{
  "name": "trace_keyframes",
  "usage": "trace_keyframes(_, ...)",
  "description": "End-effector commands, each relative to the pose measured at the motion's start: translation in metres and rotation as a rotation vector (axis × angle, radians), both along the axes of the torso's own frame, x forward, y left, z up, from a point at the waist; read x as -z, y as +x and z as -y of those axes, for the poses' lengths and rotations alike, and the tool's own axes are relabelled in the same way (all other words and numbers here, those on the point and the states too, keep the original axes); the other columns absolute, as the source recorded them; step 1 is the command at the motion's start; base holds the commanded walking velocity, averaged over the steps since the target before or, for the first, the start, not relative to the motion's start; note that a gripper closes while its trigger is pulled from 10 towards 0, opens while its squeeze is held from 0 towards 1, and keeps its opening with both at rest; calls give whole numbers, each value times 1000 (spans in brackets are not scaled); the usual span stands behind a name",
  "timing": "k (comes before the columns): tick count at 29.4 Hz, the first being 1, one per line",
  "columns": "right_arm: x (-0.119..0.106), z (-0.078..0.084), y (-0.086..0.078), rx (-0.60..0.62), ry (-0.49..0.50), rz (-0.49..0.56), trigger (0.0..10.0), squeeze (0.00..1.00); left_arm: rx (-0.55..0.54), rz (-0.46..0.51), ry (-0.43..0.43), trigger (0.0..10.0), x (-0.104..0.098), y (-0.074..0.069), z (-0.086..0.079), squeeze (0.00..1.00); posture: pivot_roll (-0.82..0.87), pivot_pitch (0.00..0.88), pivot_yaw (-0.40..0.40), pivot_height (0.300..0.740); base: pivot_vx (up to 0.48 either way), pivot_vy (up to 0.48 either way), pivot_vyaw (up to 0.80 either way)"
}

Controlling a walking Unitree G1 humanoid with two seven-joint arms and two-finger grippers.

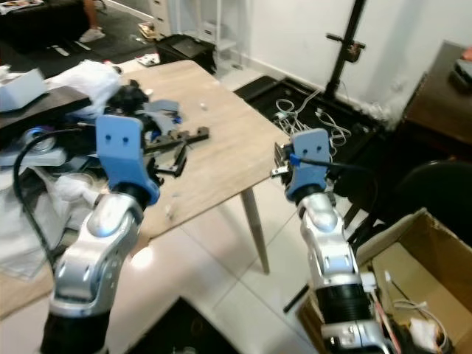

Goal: Picking trash to rubbish bin

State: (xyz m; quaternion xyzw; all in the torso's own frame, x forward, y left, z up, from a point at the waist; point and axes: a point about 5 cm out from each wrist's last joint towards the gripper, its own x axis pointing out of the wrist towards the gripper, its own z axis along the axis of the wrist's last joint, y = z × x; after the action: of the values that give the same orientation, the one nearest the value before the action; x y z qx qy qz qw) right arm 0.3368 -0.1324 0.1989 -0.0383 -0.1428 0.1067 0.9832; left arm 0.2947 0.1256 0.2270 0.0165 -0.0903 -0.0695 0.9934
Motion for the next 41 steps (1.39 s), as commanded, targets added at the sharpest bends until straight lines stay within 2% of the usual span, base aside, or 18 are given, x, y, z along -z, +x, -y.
trace_keyframes(1,4,2,0,8,-5,-18,10000,0,20,-13,10,10000,1,-3,1,0,168,72,-50,740,0,0,800)
trace_keyframes(12,6,-3,-1,-15,8,-31,10000,0,1,-18,24,10000,-3,-7,-5,0,185,81,-59,740,0,0,800)
trace_keyframes(20,8,-11,-3,-30,37,-37,10000,0,10,-30,35,10000,-1,-8,-3,0,187,79,-55,740,0,0,800)
trace_keyframes(41,9,-5,-1,-10,60,-52,10000,0,-10,-53,95,10000,1,-2,-15,0,185,74,-53,740,0,0,800)
